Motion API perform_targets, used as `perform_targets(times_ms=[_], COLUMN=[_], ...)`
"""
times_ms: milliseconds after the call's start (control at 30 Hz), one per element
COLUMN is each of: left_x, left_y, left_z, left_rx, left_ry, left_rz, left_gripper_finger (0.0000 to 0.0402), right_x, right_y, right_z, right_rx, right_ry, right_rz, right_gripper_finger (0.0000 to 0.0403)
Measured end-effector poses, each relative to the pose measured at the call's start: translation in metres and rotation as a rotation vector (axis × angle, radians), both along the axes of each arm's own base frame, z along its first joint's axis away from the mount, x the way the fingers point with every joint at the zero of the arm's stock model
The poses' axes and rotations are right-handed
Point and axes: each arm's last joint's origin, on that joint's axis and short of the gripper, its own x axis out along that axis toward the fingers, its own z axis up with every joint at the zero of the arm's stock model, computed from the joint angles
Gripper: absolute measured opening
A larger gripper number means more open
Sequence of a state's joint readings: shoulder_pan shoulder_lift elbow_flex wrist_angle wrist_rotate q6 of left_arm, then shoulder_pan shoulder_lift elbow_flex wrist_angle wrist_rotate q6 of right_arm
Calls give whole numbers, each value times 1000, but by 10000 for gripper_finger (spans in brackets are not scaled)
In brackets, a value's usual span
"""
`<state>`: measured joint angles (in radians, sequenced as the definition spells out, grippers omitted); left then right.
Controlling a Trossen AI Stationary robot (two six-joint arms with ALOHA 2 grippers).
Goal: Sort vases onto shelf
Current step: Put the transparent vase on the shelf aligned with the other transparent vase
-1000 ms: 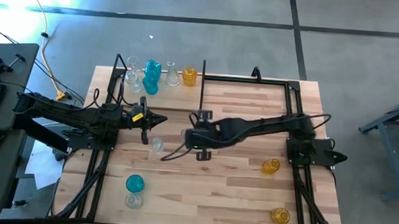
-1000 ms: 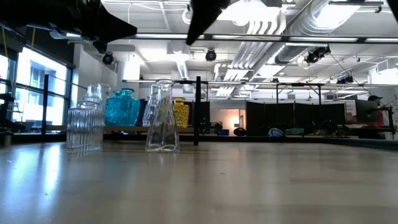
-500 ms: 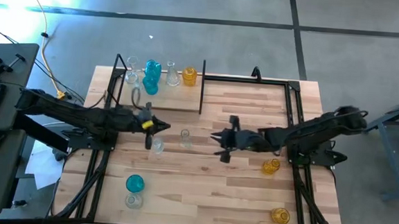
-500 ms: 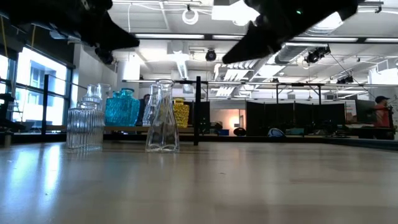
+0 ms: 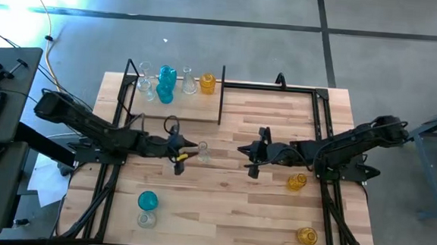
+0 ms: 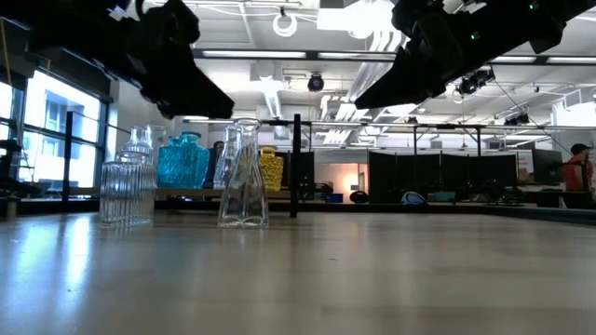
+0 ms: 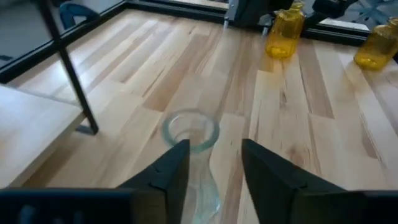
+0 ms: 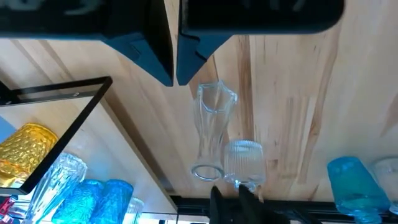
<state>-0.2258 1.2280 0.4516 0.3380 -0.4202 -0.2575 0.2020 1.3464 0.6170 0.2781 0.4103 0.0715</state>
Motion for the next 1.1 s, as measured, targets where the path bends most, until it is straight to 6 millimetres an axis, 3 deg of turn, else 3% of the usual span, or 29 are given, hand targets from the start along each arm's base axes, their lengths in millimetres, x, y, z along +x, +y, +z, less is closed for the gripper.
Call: perform_targets(times_ms=[333, 733, 1100], left_x=[11, 20, 32], left_y=[1, 11, 11], left_z=[-9, -15, -23], left_rx=[36, -22, 61], left_ry=[35, 34, -14], left_rz=[101, 75, 20], left_gripper_finger=[208, 210, 206], right_x=[-1, -1, -1], right_y=[7, 8, 8], right_z=[0, 0, 0], right_rx=[14, 5, 5], right_ry=[-3, -6, -7], right_rz=[16, 22, 22], right_gripper_finger=[2, 2, 2])
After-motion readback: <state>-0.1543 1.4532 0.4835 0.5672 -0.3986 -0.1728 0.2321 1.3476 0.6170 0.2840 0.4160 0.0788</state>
